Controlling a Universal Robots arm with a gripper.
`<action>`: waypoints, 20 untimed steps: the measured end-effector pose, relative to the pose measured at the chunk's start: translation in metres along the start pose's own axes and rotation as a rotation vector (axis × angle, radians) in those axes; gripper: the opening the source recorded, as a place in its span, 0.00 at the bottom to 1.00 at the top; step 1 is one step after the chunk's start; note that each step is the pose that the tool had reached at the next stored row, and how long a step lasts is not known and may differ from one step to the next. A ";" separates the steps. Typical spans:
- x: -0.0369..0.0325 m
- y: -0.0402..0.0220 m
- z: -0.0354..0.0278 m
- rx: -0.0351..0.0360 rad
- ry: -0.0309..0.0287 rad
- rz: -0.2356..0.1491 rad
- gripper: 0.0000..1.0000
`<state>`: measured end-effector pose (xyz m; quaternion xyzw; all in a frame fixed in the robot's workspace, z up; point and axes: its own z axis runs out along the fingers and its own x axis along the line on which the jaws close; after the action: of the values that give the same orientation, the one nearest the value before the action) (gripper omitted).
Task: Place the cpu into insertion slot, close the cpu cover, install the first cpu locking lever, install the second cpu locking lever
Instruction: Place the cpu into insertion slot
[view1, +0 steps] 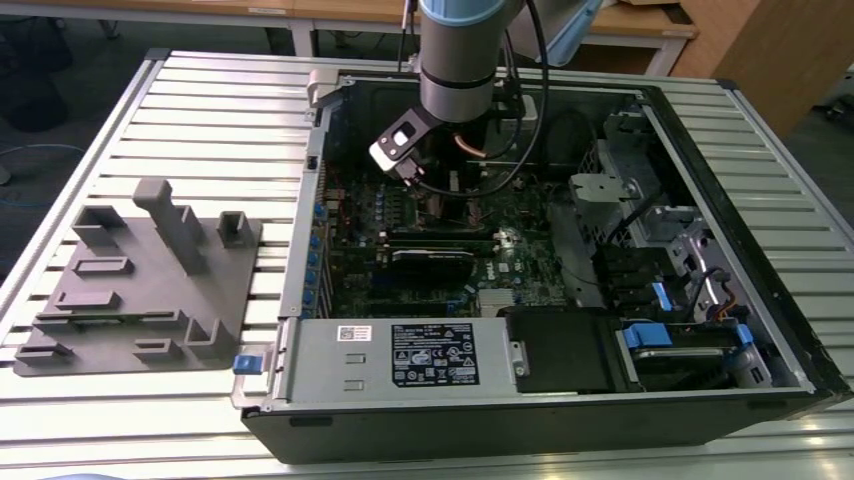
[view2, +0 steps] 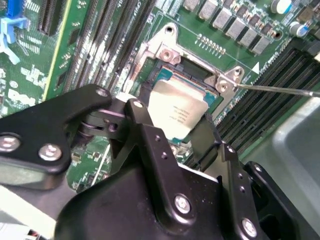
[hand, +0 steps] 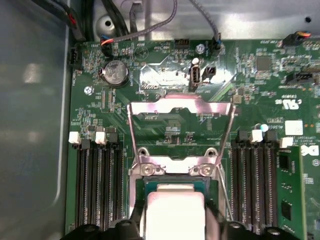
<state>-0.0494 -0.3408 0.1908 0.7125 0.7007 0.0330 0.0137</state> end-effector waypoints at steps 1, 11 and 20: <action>-0.0001 0.0000 -0.0001 0.0002 -0.0004 0.000 0.61; 0.0000 0.0004 -0.0081 0.0008 -0.0016 0.000 0.61; 0.0003 0.0012 -0.0211 0.0007 -0.0014 0.000 0.61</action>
<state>-0.0495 -0.3411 0.2119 0.7125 0.7008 0.0323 0.0139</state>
